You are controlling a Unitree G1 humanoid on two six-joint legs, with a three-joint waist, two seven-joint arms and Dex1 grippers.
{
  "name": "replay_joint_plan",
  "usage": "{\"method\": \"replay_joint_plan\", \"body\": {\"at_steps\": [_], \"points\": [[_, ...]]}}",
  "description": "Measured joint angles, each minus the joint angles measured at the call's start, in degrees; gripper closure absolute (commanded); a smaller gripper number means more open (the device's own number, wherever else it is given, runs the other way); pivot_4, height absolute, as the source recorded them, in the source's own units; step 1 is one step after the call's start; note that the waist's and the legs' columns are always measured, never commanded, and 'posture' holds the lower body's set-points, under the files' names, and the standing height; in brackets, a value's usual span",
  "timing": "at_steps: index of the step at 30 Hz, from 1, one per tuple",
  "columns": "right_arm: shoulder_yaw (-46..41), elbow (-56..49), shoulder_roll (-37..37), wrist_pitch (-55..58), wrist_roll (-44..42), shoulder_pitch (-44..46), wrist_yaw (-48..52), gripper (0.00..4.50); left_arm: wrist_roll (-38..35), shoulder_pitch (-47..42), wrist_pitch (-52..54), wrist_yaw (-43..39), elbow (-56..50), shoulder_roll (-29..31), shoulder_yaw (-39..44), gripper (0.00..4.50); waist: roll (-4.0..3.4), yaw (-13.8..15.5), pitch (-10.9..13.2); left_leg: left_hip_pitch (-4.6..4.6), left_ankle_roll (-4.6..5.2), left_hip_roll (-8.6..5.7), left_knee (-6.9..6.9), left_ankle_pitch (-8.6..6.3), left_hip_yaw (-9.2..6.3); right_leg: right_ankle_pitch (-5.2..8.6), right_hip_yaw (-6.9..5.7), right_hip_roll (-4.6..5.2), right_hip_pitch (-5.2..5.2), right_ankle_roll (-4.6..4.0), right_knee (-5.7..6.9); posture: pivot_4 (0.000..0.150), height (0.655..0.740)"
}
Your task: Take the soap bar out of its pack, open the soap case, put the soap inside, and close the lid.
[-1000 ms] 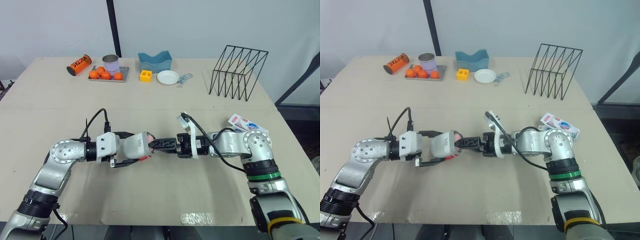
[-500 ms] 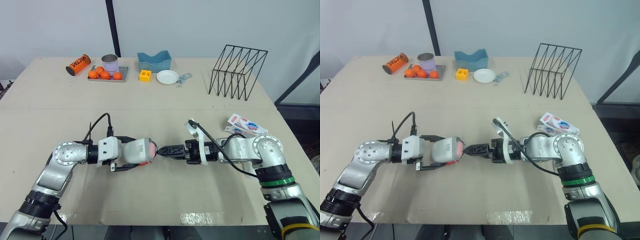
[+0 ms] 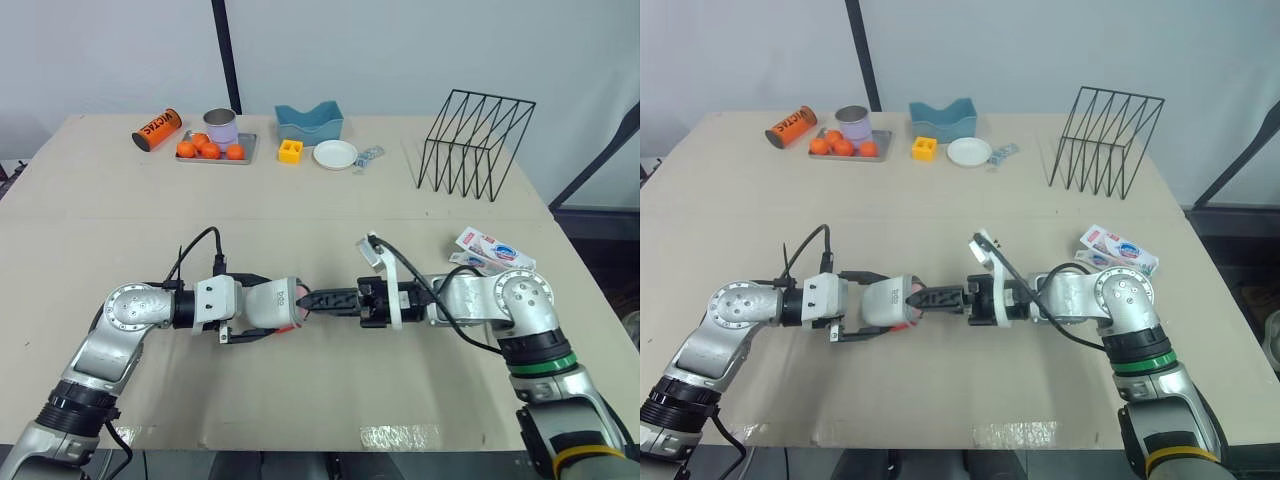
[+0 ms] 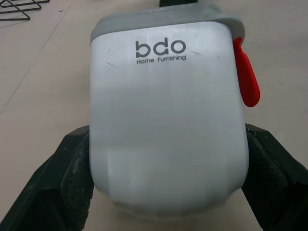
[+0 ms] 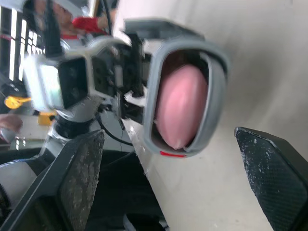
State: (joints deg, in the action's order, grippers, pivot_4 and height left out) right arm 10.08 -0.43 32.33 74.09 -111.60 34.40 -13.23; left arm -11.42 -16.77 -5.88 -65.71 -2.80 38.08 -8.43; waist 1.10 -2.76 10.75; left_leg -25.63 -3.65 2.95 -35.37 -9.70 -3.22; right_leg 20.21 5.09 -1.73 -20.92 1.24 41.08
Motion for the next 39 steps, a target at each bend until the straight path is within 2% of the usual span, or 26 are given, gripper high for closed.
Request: {"method": "replay_joint_plan", "body": {"at_steps": [32, 35, 38, 39], "points": [[2.66, 0.06, -4.03, -3.5, 0.0, 1.49, -4.65, 0.05, -0.36, 0.0, 4.04, 0.22, -2.72, -0.72, -0.3, 0.96, 0.0, 0.0, 0.0, -0.01, 0.0, 0.01, 0.0, 0.0, 0.0, 0.0, -0.01, 0.0, -0.02, 0.0, 0.02, 0.15, 0.74], [2.82, 0.06, -4.01, -3.82, 0.0, 2.16, -4.65, 0.67, -0.37, 0.0, 4.56, 0.22, -2.76, -0.73, -0.3, 0.96, 0.0, 0.0, 0.0, -0.01, 0.0, 0.01, 0.0, 0.0, -0.01, 0.0, -0.01, -0.01, -0.02, 0.0, 0.02, 0.15, 0.74], [3.31, 0.08, -3.29, -4.3, 0.03, 2.2, -5.4, 1.93, -0.93, -0.01, 4.56, 0.17, -2.87, -0.74, -0.24, 0.96, 0.0, 0.0, 0.0, -0.01, 0.0, 0.01, 0.0, 0.0, 0.0, 0.0, -0.01, 0.0, -0.02, 0.0, 0.02, 0.15, 0.74], [3.3, 0.29, -3.4, -4.79, -0.09, 2.19, -5.45, 2.22, -0.73, -0.03, 4.28, 0.7, -2.93, -0.74, -0.06, 0.96, 0.0, 0.0, 0.0, -0.01, 0.0, 0.01, 0.0, 0.0, 0.0, 0.0, -0.01, -0.01, -0.02, -0.01, 0.02, 0.15, 0.74]]}}
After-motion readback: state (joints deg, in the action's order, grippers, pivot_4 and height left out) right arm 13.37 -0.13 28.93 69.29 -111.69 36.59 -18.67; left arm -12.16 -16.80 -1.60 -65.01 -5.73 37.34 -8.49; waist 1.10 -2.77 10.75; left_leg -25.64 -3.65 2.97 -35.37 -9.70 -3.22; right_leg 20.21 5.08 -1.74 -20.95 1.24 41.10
